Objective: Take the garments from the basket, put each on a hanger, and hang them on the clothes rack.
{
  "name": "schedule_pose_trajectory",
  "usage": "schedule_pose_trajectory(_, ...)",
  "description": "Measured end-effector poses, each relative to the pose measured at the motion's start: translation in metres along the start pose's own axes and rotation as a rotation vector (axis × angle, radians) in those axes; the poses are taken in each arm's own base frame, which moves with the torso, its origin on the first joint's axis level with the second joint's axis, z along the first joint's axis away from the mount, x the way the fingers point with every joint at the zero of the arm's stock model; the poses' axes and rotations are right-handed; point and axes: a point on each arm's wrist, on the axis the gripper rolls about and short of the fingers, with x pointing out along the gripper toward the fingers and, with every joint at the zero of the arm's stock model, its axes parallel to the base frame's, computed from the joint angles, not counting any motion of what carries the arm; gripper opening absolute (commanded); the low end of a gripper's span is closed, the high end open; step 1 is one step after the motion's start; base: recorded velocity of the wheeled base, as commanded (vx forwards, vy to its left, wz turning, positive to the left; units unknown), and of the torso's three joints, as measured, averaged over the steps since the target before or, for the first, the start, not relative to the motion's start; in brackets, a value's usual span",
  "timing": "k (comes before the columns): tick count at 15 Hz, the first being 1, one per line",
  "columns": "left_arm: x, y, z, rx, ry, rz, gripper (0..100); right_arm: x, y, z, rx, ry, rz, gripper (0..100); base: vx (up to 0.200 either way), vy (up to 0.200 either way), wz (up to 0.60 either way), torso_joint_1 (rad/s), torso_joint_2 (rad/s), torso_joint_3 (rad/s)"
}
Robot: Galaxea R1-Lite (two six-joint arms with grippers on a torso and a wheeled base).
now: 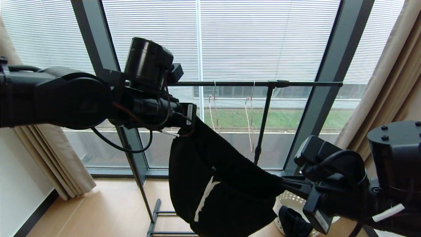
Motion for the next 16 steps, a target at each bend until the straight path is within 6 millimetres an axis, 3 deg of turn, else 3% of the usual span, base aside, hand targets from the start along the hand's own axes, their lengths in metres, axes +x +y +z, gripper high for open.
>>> schedule_pose_trajectory(5, 0.017, -0.024, 0.031, 0.018, -0.015, -0.036, 0, -0.008, 0.039, 0.004, 0.031, -0.038, 0.167, 0, 0.000, 0.000, 0.00, 0.000, 0.00, 0.000)
schedule_pose_trajectory(10, 0.034, -0.031, 0.034, 0.026, -0.013, -0.045, 0, -0.001, 0.066, 0.019, 0.140, -0.032, 0.254, 0, 0.000, 0.000, 0.00, 0.000, 0.00, 0.000)
schedule_pose_trajectory(16, 0.040, -0.035, 0.032, 0.037, -0.003, -0.051, 0, 0.005, 0.077, 0.026, 0.182, -0.026, 0.285, 0, 0.000, 0.000, 0.00, 0.000, 0.00, 0.000)
